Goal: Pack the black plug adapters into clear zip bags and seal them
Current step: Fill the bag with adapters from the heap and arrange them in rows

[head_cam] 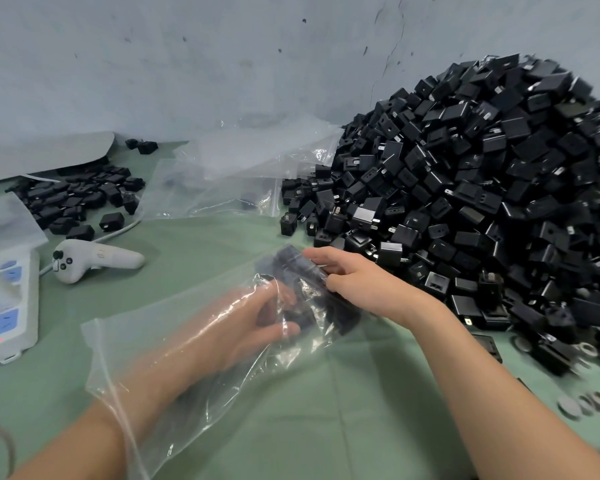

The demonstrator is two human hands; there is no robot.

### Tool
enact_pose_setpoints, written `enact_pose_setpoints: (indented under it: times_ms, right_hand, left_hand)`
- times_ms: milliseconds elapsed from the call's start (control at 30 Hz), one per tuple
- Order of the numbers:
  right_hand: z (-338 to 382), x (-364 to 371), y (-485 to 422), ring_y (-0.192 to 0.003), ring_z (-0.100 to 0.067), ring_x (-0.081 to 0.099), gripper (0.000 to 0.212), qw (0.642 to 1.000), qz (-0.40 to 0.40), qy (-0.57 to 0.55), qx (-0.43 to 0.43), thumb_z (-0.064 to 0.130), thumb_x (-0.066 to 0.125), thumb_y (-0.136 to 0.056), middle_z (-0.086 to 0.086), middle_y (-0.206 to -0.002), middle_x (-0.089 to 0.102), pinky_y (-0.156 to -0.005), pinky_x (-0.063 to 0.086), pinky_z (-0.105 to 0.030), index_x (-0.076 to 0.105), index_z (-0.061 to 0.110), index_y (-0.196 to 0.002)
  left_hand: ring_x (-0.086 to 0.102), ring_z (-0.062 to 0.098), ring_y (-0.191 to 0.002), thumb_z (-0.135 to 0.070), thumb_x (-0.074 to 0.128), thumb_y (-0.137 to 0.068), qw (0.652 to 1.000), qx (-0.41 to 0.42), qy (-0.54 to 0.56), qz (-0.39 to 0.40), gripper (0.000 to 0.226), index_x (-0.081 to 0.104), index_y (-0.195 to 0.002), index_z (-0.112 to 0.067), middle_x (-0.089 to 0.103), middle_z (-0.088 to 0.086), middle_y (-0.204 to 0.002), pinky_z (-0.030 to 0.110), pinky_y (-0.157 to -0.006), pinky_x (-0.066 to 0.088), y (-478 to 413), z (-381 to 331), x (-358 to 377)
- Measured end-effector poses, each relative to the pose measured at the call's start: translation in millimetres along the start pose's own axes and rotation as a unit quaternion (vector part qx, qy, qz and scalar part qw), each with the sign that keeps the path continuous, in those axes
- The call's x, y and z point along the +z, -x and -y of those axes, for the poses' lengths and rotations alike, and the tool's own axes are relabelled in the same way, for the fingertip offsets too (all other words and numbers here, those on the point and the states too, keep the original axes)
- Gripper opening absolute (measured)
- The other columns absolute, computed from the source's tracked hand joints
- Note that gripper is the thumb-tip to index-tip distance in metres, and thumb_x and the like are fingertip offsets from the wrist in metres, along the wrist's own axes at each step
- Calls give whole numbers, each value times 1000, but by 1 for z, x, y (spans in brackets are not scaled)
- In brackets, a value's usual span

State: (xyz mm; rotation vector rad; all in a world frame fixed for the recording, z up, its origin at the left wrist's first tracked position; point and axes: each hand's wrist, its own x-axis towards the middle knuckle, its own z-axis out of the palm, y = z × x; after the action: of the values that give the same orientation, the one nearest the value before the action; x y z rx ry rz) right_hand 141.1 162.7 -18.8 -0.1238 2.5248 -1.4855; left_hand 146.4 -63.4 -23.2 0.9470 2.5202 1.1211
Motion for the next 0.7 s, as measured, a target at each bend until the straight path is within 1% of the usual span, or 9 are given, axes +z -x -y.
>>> enact_pose_setpoints:
  times_ms: [67,133,233,267,400,533,600,633,700]
  right_hand:
    - [0,0,1,-134,-11,47,64,1000,0,2,2,-3,40,-91,10,-142,54,-117,34,-41,52,37,-140]
    - [0,0,1,-133,-11,47,64,1000,-1,0,2,-3,39,-91,10,-141,54,-117,35,-39,52,35,-141]
    - [0,0,2,-133,-9,47,63,1000,-1,-1,-2,-3,39,-92,11,-141,54,-116,34,-33,52,36,-140]
    - [-1,-1,2,-132,-9,47,62,1000,-3,-5,-2,-3,39,-92,10,-141,53,-115,34,-32,52,37,-139]
    - [1,1,3,-122,-4,51,56,999,-30,-13,-16,5,41,-95,12,-139,52,-109,40,-30,52,39,-139]
    - [21,22,8,-118,0,51,47,983,-149,21,-104,13,41,-98,14,-136,54,-100,38,-20,53,34,-139]
    - [37,46,17,-127,-9,47,44,957,-188,112,-190,16,44,-99,7,-140,54,-107,33,-25,52,25,-141]
    - [44,61,22,-131,-15,47,44,939,-190,162,-236,18,46,-98,2,-142,54,-112,31,-31,52,21,-142]
    - [52,91,35,-138,-24,42,48,905,-157,260,-298,27,48,-98,-6,-149,49,-118,25,-41,48,19,-145]
  left_hand:
    - [59,41,-102,-42,67,-85,998,-11,59,22,32,58,-110,-25,59,27,-105,55,-93,47,-4,-3,3]
    - [61,38,-101,-44,66,-84,998,-27,60,23,30,57,-109,-28,63,21,-105,53,-92,49,-6,-6,6]
    - [53,6,-69,-38,69,-90,999,-17,-4,-37,24,57,-108,-26,56,-9,-74,22,-72,46,-3,-3,5]
    - [48,5,-64,-42,68,-91,995,-16,-72,-63,23,58,-107,-28,50,-10,-68,18,-66,41,3,-3,-1]
    - [55,3,-80,-67,57,-86,981,-22,-170,-89,32,63,-104,-42,59,-12,-77,12,-75,42,52,1,-32]
    - [54,-3,-80,-55,56,-78,971,6,-211,-111,40,73,-100,-27,63,-16,-81,-3,-72,35,94,9,-51]
    - [58,-8,-86,-55,57,-76,977,-24,-195,-88,46,74,-103,-22,64,-14,-84,-3,-73,37,106,11,-49]
    - [59,-8,-88,-53,57,-77,979,-37,-190,-70,49,74,-104,-16,65,-13,-85,-1,-72,41,108,9,-47]
    - [63,1,-79,-47,52,-86,994,-77,-69,-37,55,72,-97,3,69,2,-79,15,-64,52,107,-4,-43]
